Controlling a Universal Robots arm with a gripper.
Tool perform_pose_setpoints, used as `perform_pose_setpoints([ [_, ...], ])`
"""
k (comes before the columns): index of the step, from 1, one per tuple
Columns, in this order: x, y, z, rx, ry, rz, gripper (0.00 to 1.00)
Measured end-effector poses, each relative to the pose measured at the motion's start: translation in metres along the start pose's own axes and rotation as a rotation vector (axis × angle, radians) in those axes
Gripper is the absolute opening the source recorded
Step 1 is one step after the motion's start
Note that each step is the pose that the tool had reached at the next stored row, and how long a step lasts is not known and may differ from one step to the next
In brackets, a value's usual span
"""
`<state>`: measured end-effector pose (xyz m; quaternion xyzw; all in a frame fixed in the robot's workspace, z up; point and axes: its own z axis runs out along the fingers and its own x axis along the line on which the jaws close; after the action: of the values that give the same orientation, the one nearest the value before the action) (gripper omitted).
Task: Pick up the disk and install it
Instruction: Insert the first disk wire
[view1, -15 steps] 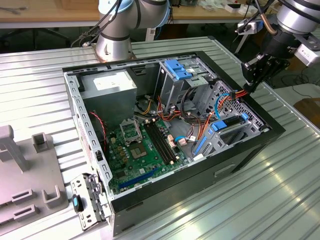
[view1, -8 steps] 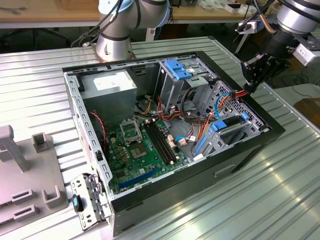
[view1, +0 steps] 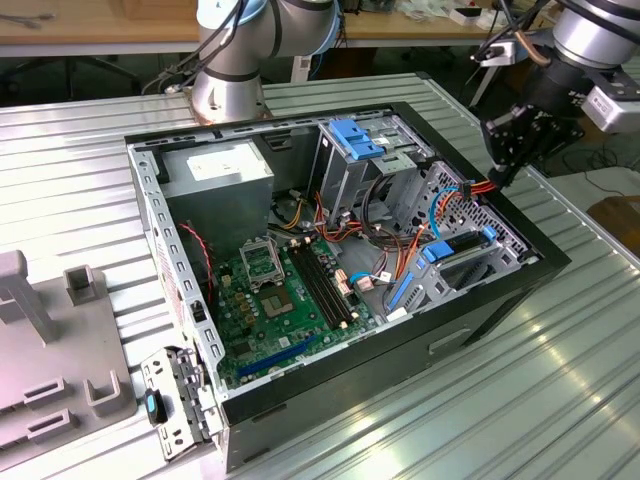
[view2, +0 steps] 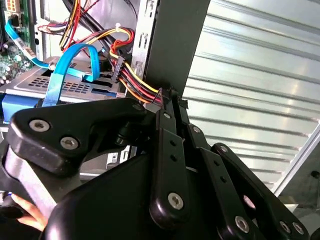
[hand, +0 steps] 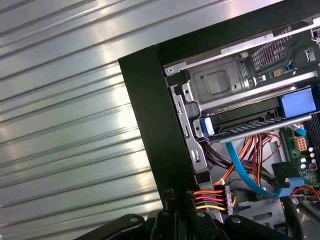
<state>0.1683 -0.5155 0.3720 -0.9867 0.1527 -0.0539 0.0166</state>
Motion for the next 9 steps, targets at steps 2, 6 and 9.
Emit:
perform_pose_setpoints([
  [2, 0.0, 0.0, 0.0, -0.0037, 0.0018, 0.037, 0.16],
  [6, 0.0, 0.0, 0.0001, -0.0118, 0.0057, 0.116, 0.16],
  [9, 0.0, 0.0, 0.0001, -0.0152, 0.0074, 0.149, 0.16],
])
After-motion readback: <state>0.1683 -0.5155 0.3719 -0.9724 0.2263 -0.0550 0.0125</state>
